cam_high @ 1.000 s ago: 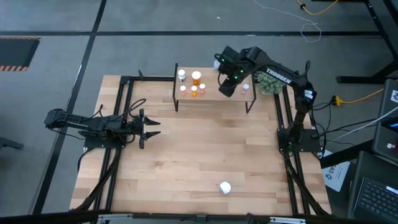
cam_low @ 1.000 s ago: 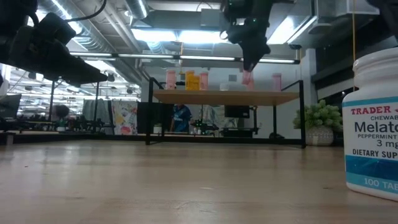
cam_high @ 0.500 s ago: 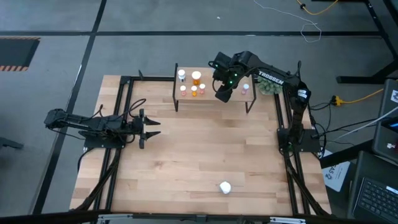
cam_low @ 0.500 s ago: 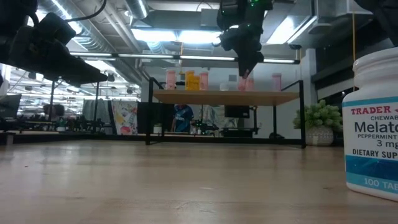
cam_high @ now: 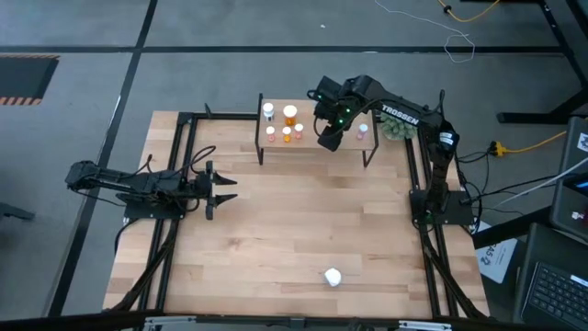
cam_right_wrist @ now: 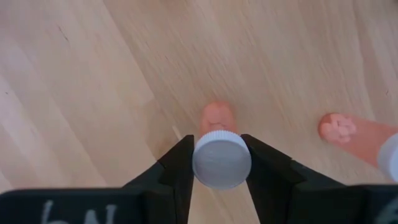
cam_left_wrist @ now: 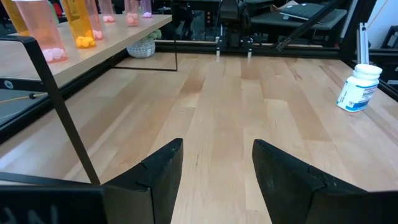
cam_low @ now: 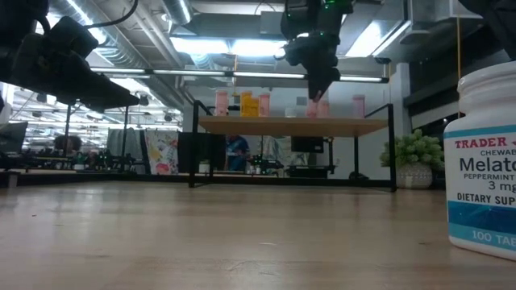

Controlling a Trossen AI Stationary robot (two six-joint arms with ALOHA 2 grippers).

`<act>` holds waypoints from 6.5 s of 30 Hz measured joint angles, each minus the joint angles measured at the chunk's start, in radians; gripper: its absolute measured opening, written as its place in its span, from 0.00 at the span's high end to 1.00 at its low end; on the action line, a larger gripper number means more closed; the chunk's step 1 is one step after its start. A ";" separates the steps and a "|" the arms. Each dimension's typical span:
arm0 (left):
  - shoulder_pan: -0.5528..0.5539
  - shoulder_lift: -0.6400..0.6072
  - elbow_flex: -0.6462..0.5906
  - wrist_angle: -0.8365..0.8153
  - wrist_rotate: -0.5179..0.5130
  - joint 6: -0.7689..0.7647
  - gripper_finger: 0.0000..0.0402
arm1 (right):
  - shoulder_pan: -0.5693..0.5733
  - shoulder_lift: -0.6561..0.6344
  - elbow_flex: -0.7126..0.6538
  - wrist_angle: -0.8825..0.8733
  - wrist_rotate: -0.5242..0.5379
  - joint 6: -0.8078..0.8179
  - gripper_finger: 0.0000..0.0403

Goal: Pick and place medicine bottles onto shelf by color
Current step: Put the pink pill bottle on the shelf, then put the big white pill bottle on the shelf

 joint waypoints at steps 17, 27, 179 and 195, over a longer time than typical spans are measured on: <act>0.000 0.000 0.000 0.000 0.000 0.000 0.53 | 0.000 0.000 0.000 0.018 0.027 0.003 0.53; 0.000 0.000 0.000 0.000 0.000 0.000 0.53 | 0.000 0.000 0.000 0.118 0.027 0.001 0.48; 0.000 0.000 0.000 -0.003 0.001 0.000 0.53 | 1.092 0.118 -0.481 0.708 0.053 0.195 0.31; 0.000 0.000 0.000 -0.003 0.001 0.000 0.53 | 1.092 0.187 -0.480 0.720 0.026 0.162 0.31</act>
